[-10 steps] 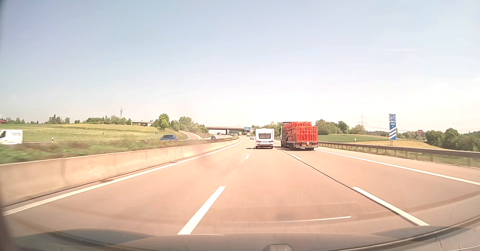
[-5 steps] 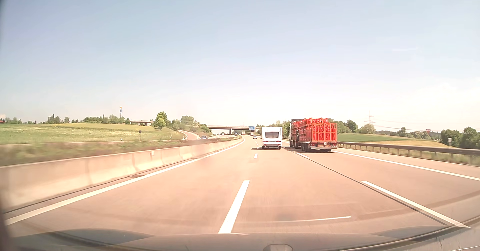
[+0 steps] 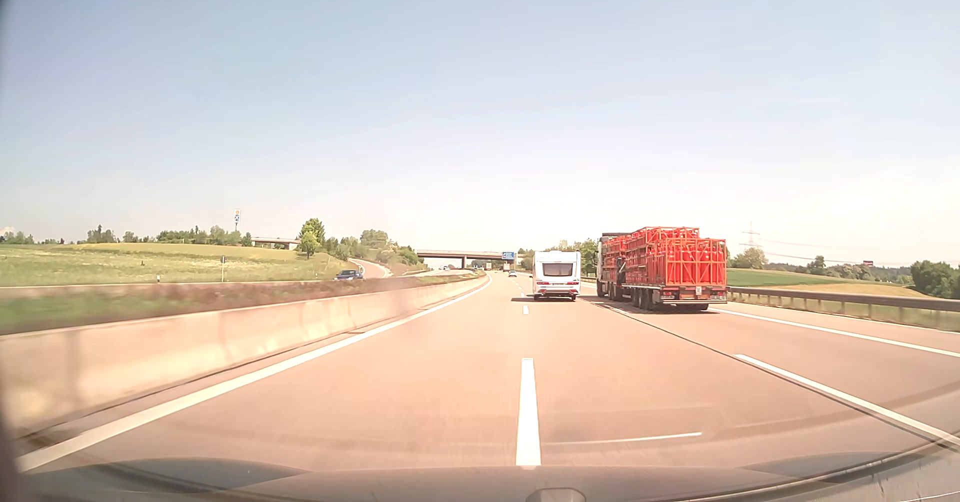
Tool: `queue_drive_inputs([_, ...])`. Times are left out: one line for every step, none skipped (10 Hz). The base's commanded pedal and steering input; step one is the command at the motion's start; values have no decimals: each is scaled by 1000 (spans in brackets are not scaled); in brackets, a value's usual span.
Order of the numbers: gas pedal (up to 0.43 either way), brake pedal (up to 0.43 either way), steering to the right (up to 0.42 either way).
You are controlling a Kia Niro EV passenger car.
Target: Follow the waypoints while adhering to traffic rules and regulations
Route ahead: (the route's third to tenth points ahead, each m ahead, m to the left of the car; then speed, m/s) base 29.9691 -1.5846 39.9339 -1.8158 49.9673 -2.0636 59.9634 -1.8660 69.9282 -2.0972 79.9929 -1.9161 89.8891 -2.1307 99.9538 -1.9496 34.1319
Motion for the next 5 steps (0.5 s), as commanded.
queue_drive_inputs([358,0,-3])
queue_drive_inputs([358,0,-3])
queue_drive_inputs([358,0,-3])
queue_drive_inputs([358,0,-3])
queue_drive_inputs([358,0,-3])
